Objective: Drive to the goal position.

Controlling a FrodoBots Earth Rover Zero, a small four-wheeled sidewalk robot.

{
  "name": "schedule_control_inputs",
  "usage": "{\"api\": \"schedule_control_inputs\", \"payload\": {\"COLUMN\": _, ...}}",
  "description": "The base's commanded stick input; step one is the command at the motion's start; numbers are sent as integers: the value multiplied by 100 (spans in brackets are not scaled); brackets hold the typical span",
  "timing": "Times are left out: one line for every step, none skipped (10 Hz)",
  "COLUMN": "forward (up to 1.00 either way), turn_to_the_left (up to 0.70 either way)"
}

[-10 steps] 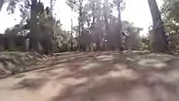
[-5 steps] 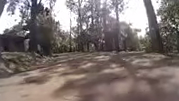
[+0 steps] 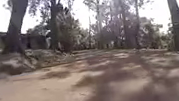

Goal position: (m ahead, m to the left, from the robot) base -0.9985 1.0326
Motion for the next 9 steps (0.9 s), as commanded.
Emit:
{"api": "schedule_control_inputs", "payload": {"forward": 0, "turn_to_the_left": 45}}
{"api": "schedule_control_inputs", "payload": {"forward": 0, "turn_to_the_left": 45}}
{"api": "schedule_control_inputs", "payload": {"forward": 0, "turn_to_the_left": 45}}
{"api": "schedule_control_inputs", "payload": {"forward": 0, "turn_to_the_left": 45}}
{"api": "schedule_control_inputs", "payload": {"forward": 0, "turn_to_the_left": 45}}
{"api": "schedule_control_inputs", "payload": {"forward": 0, "turn_to_the_left": 45}}
{"api": "schedule_control_inputs", "payload": {"forward": 0, "turn_to_the_left": 45}}
{"api": "schedule_control_inputs", "payload": {"forward": 0, "turn_to_the_left": 45}}
{"api": "schedule_control_inputs", "payload": {"forward": 0, "turn_to_the_left": 45}}
